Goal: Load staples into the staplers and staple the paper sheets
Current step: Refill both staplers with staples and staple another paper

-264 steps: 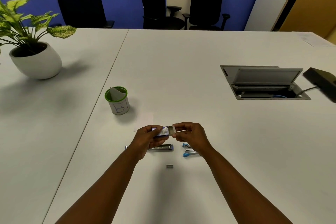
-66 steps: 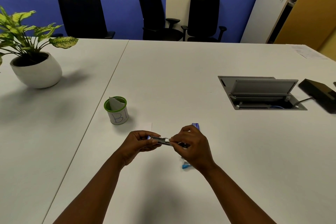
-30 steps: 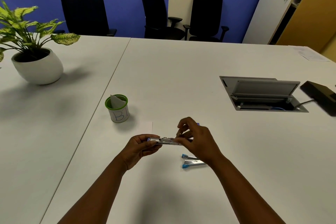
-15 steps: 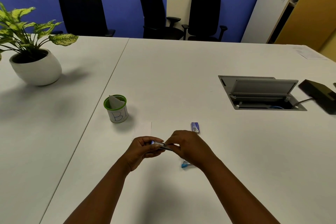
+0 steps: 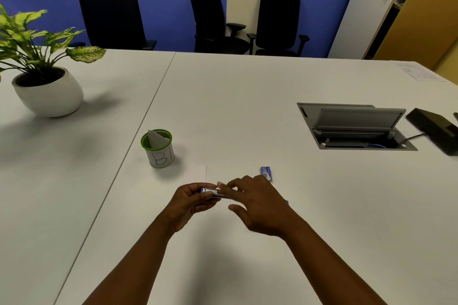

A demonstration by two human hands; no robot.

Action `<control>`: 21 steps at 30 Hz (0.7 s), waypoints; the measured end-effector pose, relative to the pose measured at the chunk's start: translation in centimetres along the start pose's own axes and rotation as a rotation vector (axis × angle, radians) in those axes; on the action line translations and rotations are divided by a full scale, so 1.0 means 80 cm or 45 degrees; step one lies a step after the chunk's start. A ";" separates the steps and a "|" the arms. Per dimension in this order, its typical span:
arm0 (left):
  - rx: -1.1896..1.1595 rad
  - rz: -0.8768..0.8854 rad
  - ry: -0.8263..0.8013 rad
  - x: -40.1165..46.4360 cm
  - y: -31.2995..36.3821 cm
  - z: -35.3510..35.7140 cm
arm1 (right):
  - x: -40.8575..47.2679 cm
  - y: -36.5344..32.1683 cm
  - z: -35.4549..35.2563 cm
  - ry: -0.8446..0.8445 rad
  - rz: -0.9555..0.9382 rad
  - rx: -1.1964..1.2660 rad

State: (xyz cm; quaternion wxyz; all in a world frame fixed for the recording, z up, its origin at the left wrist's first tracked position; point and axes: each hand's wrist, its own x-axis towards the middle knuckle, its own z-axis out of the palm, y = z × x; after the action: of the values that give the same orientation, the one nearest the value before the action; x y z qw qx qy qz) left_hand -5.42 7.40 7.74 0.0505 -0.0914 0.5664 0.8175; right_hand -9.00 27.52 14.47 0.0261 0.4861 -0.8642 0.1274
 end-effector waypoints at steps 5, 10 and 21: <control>0.041 -0.039 0.005 0.001 0.004 0.000 | 0.009 0.009 -0.015 0.172 0.446 0.570; 0.104 -0.062 -0.042 0.002 0.006 0.005 | 0.023 0.010 -0.007 -0.121 0.769 0.725; 0.221 -0.046 -0.093 0.003 0.007 0.013 | 0.023 0.006 0.008 -0.177 0.879 0.774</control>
State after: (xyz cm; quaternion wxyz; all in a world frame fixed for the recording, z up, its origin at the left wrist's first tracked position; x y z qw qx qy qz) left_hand -5.86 8.18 8.58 0.0938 -0.0670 0.6310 0.7672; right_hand -10.33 26.10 14.09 -0.2195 0.1631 -0.8986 0.3433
